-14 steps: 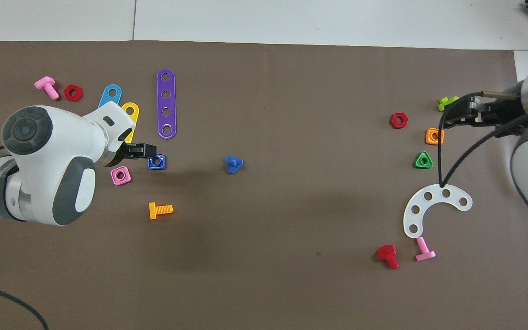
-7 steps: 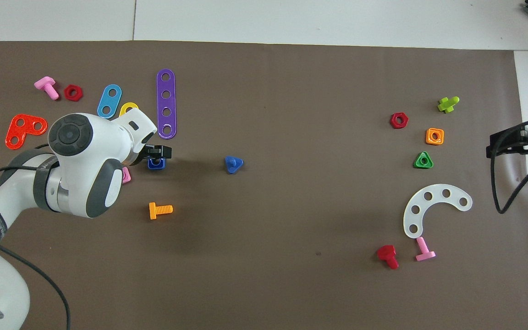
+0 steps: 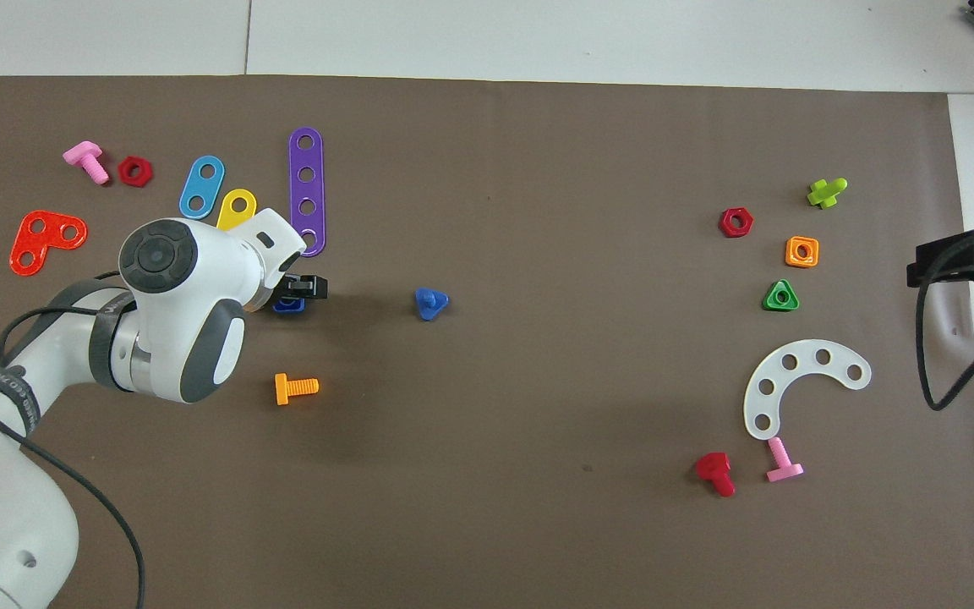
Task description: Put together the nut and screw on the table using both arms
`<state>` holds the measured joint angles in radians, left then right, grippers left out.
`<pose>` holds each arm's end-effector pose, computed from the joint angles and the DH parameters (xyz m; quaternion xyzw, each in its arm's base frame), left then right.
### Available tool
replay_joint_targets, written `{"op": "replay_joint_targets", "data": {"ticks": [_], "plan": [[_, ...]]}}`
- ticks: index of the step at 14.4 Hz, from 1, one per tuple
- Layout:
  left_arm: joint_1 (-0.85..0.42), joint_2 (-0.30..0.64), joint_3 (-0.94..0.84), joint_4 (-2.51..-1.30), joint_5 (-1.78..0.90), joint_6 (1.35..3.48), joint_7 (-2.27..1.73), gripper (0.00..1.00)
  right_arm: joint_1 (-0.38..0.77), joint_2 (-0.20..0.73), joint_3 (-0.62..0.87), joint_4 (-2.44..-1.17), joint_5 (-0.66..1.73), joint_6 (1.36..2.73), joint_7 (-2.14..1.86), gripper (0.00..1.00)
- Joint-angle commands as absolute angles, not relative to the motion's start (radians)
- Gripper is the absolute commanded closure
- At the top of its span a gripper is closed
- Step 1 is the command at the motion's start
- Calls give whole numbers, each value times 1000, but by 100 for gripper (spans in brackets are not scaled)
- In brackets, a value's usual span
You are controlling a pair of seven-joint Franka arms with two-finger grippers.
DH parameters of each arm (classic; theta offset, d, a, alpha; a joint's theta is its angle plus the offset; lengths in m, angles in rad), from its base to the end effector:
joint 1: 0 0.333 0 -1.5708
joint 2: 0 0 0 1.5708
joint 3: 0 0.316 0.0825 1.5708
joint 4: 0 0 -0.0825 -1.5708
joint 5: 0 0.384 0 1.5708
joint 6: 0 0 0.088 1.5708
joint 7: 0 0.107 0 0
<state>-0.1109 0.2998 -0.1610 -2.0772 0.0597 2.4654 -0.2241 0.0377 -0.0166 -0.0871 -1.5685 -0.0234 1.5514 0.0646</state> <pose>0.5735 -0.1576 0.2939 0.9980 -0.0416 0.0442 0.0151 0.5468 -0.0300 0.6330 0.9983 -0.0572 -0.0002 0.0110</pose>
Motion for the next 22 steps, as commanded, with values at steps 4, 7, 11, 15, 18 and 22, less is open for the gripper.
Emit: {"op": "replay_joint_targets", "data": {"ticks": [4, 7, 11, 15, 18, 22], "plan": [[-121, 279, -152, -2063, 84, 2376, -244, 79, 64, -22, -72, -1565, -78, 1552, -3, 0], [-124, 290, -155, -1946, 84, 2266, -247, 86, 77, -3, -74, -1491, -40, 1494, 11, 0], [-140, 307, -208, -1868, 110, 2241, -296, 85, 60, -6, -77, -1519, -26, 1502, 15, 0], [-153, 325, -293, -1812, 202, 2235, -443, 85, 60, -28, -77, -1562, -26, 1502, 20, 0], [-208, 345, -298, -1738, 190, 2198, -494, 85, 57, -32, -77, -1575, -17, 1502, 23, 0], [-261, 345, -298, -1747, 186, 2209, -514, 86, 57, -41, -80, -1591, -15, 1500, 21, 0]]}}
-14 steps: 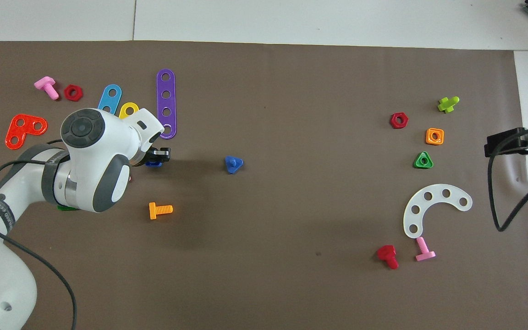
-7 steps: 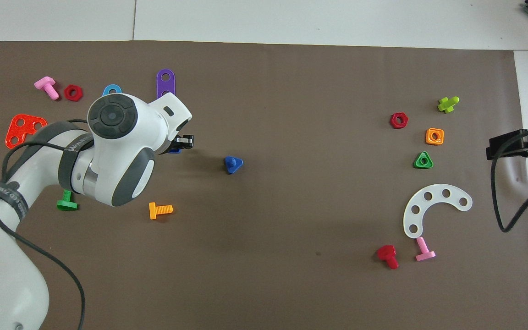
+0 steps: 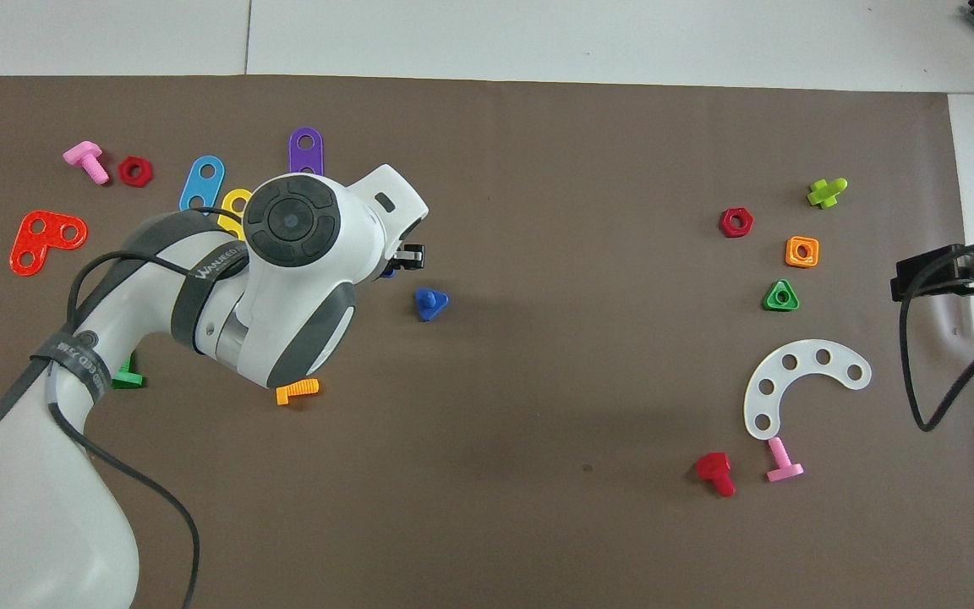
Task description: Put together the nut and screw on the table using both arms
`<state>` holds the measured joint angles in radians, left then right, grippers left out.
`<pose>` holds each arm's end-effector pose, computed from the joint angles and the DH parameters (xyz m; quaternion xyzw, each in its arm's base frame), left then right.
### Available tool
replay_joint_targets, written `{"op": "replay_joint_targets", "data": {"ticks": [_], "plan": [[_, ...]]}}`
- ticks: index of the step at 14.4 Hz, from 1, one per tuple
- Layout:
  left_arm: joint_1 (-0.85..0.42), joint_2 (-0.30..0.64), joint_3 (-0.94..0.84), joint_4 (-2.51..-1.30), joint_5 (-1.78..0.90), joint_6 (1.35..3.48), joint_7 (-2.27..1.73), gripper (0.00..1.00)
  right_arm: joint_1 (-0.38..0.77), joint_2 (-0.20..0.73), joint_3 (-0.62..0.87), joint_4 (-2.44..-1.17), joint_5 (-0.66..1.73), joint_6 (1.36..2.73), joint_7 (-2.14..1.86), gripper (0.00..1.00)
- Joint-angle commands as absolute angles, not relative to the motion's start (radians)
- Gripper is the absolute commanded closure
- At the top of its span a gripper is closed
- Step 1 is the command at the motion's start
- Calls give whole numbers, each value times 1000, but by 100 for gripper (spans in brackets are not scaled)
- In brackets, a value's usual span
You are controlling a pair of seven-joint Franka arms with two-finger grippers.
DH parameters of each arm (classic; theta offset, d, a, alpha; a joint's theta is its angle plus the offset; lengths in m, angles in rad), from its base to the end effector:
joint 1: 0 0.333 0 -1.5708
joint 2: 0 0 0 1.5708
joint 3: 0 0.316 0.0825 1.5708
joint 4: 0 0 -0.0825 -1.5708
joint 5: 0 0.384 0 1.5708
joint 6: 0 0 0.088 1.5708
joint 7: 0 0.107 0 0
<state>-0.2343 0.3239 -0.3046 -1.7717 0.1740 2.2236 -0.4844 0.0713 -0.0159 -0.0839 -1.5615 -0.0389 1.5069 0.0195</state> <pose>0.5711 -0.3163 0.3991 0.9950 -0.0640 0.0759 0.0133 0.5430 -0.0116 0.6321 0.9995 -0.0169 -0.0193 0.0188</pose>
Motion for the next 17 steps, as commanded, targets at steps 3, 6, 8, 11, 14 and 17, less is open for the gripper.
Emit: {"op": "replay_joint_targets", "data": {"ticks": [3, 6, 8, 11, 14, 17], "plan": [[-282, 371, -299, -1747, 178, 2236, -518, 86, 66, -41, -80, -1588, -15, 1500, 15, 0], [-294, 394, -299, -1752, 178, 2256, -517, 84, 72, -43, -77, -1585, -15, 1500, 15, 0], [-301, 397, -301, -1782, 178, 2292, -515, 80, 71, -43, -77, -1586, -15, 1499, 12, 0], [-313, 393, -302, -1802, 178, 2289, -512, 81, 71, -43, -77, -1586, -15, 1499, 12, 0], [-316, 388, -302, -1818, 178, 2289, -511, 80, 71, -43, -77, -1586, -15, 1499, 14, 0], [-314, 387, -302, -1830, 178, 2293, -508, 77, 71, -43, -77, -1586, -15, 1499, 12, 0]]}}
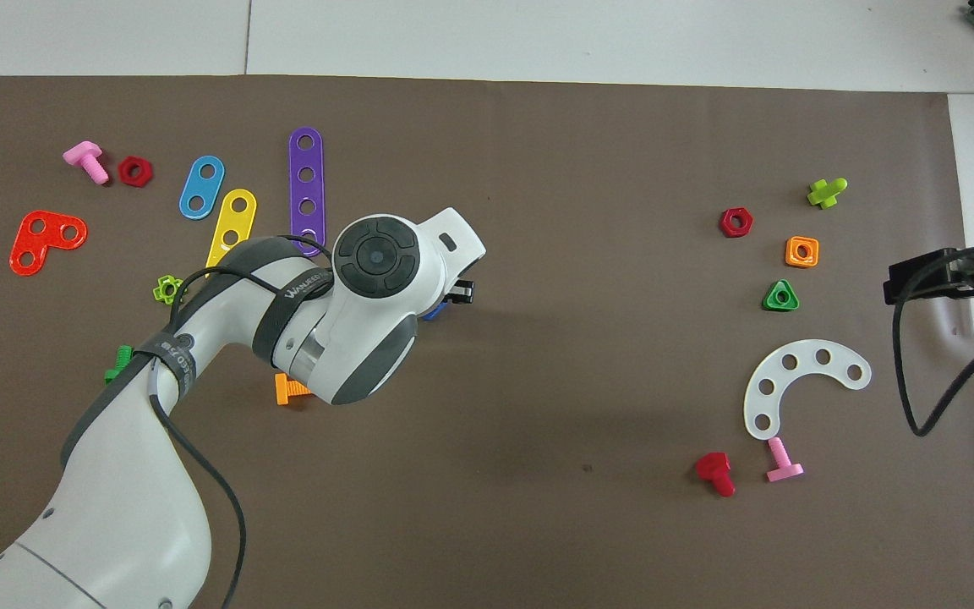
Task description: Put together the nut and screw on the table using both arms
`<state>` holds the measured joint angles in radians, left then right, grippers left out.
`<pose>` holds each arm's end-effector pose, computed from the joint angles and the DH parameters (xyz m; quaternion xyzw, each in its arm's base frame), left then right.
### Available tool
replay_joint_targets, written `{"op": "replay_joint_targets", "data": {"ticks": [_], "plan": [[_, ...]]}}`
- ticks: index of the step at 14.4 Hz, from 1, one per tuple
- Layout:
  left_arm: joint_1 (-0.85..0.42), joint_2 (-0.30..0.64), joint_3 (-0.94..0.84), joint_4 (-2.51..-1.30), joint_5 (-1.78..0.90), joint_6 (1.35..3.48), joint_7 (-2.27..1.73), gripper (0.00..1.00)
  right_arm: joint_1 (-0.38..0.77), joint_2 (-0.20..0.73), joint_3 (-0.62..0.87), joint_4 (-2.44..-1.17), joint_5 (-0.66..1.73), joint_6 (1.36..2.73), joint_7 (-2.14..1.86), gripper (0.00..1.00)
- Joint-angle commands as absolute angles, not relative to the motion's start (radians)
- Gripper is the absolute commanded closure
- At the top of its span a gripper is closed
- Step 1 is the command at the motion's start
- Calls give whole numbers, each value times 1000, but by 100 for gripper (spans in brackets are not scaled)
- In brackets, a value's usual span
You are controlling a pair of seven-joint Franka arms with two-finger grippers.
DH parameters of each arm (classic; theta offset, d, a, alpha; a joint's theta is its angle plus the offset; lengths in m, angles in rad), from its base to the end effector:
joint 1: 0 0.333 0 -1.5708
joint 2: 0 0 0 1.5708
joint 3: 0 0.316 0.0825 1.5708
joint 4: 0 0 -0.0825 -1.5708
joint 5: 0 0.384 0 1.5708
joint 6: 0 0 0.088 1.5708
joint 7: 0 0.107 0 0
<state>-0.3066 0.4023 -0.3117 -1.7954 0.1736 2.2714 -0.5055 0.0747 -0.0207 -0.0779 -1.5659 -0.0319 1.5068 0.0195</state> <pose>0.5455 -0.3622 0.3439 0.9943 -0.0945 0.0459 0.0179 0.5415 -0.0058 0.6327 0.9996 -0.0120 -0.0191 0.0153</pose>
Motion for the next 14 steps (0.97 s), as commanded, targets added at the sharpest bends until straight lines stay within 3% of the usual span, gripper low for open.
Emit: {"op": "replay_joint_targets", "data": {"ticks": [1, 2, 3, 5, 6, 9, 14], "plan": [[-313, 385, -301, -1830, 178, 2295, -508, 77, 71, -43, -77, -1586, -15, 1499, 12, 0], [-313, 385, -301, -1830, 178, 2295, -508, 75, 71, -43, -77, -1586, -15, 1499, 12, 0], [-314, 385, -301, -1832, 178, 2296, -505, 67, 71, -43, -77, -1586, -15, 1499, 14, 0], [-314, 385, -301, -1845, 178, 2321, -500, 14, 71, -43, -77, -1586, -15, 1499, 12, 0], [-314, 385, -301, -1847, 178, 2327, -502, 0, 71, -43, -77, -1585, -15, 1499, 12, 0], [-319, 379, -301, -1832, 179, 2295, -502, 0, 71, -43, -77, -1586, -15, 1497, 12, 0], [-287, 272, -298, -1844, 178, 2182, -445, 0, 71, -43, -75, -1585, -15, 1497, 12, 0]]}}
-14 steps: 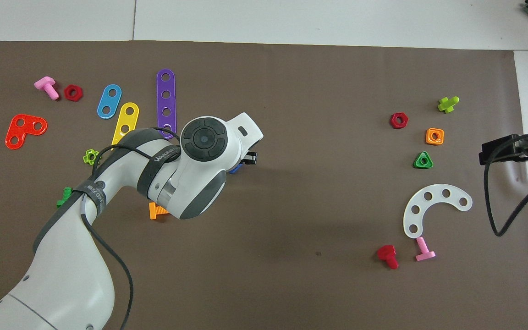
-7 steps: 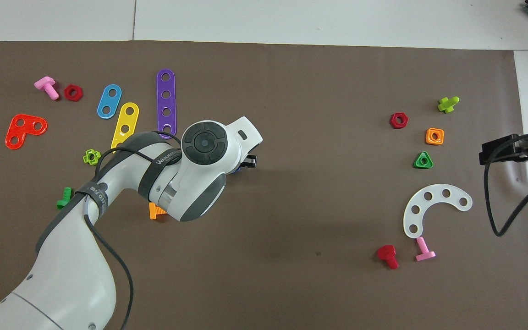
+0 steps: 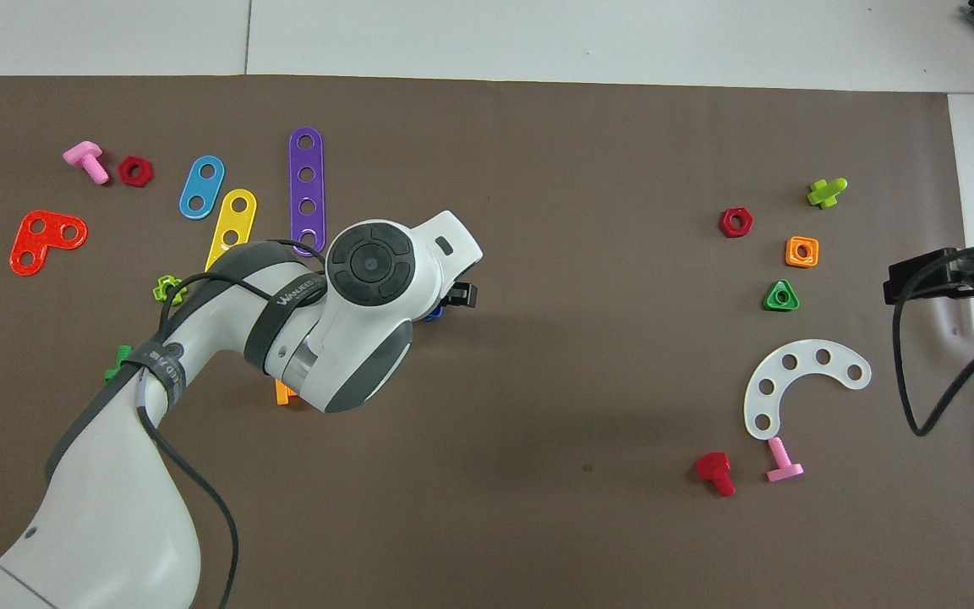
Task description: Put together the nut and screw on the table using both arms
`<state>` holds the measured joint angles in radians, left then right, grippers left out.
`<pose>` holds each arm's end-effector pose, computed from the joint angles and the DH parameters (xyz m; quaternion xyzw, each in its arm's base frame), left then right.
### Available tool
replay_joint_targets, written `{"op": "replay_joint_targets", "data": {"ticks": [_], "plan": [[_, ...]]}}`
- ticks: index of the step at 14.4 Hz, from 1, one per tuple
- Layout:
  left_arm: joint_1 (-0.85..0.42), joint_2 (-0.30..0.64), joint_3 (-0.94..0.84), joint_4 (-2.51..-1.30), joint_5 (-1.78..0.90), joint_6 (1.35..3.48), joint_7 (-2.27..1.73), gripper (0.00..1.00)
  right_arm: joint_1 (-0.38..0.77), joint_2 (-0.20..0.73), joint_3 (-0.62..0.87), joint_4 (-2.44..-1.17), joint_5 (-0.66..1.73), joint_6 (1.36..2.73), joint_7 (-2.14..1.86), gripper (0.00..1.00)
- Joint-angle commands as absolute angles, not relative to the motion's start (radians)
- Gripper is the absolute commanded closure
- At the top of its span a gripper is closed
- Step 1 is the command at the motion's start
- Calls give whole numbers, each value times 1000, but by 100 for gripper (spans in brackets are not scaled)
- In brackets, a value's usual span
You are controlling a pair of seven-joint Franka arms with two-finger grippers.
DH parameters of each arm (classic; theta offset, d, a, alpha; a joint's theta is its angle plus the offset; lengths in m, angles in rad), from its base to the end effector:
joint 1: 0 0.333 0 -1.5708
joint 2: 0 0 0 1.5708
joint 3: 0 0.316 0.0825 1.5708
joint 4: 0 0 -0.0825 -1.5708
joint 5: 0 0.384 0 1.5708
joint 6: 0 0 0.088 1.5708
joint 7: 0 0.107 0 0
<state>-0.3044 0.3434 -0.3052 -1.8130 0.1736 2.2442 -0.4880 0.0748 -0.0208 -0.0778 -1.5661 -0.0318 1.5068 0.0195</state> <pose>0.5411 -0.3539 0.3696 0.9933 -0.1000 0.0562 0.0104 0.5415 -0.0057 0.6326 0.9996 -0.0119 -0.0192 0.0152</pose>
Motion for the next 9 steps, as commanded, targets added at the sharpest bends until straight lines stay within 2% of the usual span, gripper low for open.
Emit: {"op": "replay_joint_targets", "data": {"ticks": [1, 9], "plan": [[-276, 253, -296, -1844, 178, 2142, -419, 0, 71, -43, -75, -1586, -15, 1497, 12, 0], [-247, 118, -184, -1861, 169, 1979, -264, 0, 11, -44, -58, -1586, -15, 1497, 9, 0]]}}
